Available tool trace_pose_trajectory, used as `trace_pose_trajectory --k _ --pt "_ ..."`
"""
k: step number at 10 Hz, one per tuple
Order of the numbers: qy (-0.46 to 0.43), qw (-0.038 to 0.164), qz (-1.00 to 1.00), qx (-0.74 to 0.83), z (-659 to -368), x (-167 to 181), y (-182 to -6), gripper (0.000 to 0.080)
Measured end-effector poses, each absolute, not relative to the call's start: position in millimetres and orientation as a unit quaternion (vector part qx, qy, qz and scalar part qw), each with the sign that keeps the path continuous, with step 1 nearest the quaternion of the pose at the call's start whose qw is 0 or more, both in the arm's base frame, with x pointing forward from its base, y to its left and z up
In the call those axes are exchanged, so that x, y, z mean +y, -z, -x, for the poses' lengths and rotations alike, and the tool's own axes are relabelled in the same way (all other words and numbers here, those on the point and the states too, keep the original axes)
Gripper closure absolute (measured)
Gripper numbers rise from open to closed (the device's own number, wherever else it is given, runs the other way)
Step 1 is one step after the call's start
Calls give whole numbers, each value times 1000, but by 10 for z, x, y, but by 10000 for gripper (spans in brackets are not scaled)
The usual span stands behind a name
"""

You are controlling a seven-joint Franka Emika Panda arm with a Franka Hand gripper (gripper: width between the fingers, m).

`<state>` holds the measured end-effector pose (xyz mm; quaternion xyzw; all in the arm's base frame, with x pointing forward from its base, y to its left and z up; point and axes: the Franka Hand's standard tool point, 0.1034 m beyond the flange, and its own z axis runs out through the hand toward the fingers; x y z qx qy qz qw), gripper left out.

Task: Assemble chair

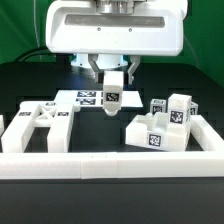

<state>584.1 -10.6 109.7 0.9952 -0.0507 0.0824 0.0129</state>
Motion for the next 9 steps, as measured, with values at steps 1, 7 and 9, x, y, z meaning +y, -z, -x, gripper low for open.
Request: trace_pose_trajectory --k 1,7,9 --pt "-129 11 -989 -71 -5791 24 -1078 512" --pt "-186 7 -980 -69 -5832 271 -1143 512" --pt "-212 13 -975 -63 -5765 259 -1102 512"
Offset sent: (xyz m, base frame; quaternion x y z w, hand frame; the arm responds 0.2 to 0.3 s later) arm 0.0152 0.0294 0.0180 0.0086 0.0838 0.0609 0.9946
